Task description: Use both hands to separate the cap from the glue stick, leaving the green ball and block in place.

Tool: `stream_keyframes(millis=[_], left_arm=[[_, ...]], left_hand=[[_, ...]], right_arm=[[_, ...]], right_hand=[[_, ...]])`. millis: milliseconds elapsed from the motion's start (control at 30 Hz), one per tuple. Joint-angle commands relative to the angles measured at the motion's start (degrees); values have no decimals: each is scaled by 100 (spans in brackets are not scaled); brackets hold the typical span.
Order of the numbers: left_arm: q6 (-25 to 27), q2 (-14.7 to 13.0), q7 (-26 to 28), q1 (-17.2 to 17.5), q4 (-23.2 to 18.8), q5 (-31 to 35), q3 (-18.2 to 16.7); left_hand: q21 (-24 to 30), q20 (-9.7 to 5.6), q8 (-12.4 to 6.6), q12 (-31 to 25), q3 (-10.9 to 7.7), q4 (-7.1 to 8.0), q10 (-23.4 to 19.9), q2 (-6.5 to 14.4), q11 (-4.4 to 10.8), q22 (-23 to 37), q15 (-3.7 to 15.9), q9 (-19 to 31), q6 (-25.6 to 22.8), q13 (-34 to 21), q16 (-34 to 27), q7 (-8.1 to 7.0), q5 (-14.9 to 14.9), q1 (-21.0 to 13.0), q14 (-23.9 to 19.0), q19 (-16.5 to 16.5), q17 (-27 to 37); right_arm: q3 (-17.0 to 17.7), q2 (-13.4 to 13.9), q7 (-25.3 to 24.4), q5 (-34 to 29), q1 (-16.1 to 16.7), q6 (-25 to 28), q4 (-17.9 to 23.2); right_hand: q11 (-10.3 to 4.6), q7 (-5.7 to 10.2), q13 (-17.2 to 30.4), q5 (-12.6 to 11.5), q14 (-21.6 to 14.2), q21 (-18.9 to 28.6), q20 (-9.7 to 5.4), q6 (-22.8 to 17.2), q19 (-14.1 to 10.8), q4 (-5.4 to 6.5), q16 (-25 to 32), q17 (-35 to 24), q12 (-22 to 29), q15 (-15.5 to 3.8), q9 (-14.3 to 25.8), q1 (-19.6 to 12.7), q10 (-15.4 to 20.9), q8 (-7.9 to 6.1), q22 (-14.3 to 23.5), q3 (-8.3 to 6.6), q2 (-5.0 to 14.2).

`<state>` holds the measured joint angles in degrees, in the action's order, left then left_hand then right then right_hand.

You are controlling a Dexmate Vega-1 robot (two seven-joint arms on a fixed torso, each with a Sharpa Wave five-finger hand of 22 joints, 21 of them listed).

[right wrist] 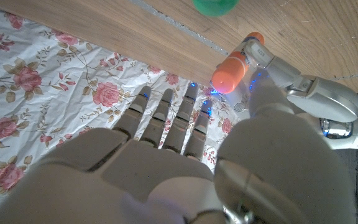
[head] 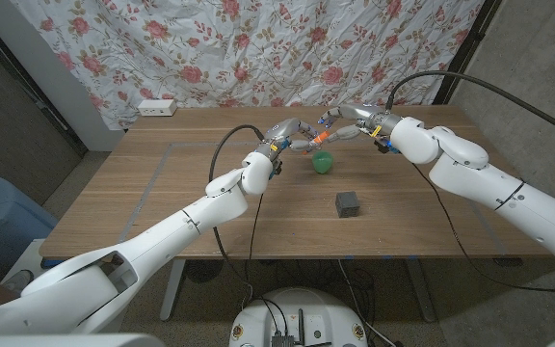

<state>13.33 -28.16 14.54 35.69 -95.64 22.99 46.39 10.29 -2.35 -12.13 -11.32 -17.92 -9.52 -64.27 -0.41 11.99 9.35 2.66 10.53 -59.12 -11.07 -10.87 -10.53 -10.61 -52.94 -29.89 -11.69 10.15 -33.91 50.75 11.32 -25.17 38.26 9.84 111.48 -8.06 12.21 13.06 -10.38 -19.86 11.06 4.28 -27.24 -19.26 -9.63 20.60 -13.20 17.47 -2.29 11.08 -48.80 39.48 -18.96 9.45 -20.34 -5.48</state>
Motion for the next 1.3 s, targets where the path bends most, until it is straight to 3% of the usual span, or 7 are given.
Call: stream_keyframes(millis=[33, 300, 533, 1300], left_arm=[[-2, -3, 49, 31, -34, 47, -29], [-9, 6, 78, 35, -31, 61, -43], [-44, 12, 75, 19, -7, 55, -50], [-145, 59, 68, -60, 139, 47, -33]], left_hand=[[26, -57, -16, -13, -11, 24, -143, 105, 95, 16, 856, 26, -452, -15, -14, -72, -32, -55, -5, 39, -5], [28, -55, -10, -14, -8, 21, -153, 117, 95, 17, 858, 27, -460, -16, -14, -65, -32, -59, -8, 35, -5], [28, -55, -3, -16, -4, 22, -161, 126, 95, 17, 852, 29, -456, -17, -16, -67, -32, -57, -15, 37, -5], [29, -64, 7, -15, 5, 12, -176, 141, 95, 17, 857, 31, -468, -17, -12, -70, -33, -70, -13, 31, -7]], right_arm=[[12, -28, -212, -60, 115, 61, 29], [31, -61, -358, -87, 189, 120, 35], [51, -108, -472, -23, 231, 126, -21], [43, -222, -775, 145, 216, -44, -266]], right_hand=[[-22, 19, 10, -43, -107, 9, 11, -111, -66, 10, 78, -8, 43, -446, 13, -97, 158, -52, 13, 17, -48], [-141, 13, -2, -68, -295, 11, -50, -364, -164, 24, 182, -14, 100, -539, 17, -179, 538, -128, 13, 43, -63], [-147, 14, -21, -72, -425, 13, -86, -650, -243, 43, 252, -9, 109, -602, 17, -205, 763, -218, 13, 71, -61], [-304, 38, -64, -84, -660, -10, -181, -1426, -330, 41, 432, -21, 50, -769, 91, -386, 1232, -531, 13, 113, -4]])
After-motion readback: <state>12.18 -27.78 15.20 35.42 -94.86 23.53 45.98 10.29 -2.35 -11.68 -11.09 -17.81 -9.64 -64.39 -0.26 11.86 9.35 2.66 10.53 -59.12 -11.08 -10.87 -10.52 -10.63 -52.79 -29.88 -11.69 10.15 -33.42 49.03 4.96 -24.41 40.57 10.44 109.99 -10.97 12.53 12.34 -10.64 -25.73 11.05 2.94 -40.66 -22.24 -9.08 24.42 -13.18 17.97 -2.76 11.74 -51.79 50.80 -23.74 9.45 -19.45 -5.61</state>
